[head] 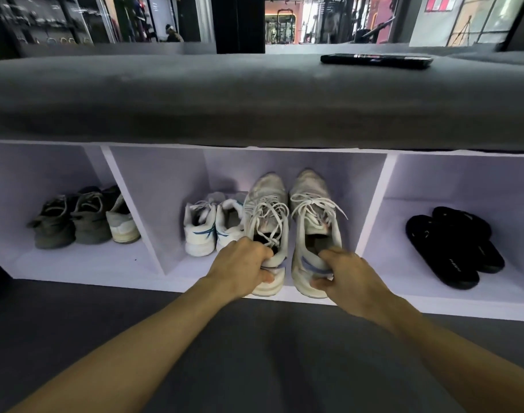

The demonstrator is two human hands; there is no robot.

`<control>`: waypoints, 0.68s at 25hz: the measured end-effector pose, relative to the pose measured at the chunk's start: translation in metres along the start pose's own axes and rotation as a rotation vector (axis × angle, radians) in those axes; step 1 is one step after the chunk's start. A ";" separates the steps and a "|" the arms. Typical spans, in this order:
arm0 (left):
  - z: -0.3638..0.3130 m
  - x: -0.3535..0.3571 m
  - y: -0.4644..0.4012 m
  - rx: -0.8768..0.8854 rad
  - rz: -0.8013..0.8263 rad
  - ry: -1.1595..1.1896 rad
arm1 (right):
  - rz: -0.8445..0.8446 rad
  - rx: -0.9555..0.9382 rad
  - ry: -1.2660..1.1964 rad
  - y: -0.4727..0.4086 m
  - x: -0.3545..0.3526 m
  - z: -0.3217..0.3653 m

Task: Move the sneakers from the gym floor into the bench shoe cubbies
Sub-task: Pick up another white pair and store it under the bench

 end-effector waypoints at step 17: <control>0.013 0.097 -0.145 -0.029 0.082 -0.027 | 0.072 0.279 0.117 -0.132 0.059 -0.126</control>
Point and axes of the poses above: each hand's wrist, its own y-axis away from the middle knuckle, its own x-axis out of the palm, z = x × y, the point moved 9 cm from there along -y, towards the middle knuckle, and after that the axes turned 15 degrees about -y, right-handed, at the moved point
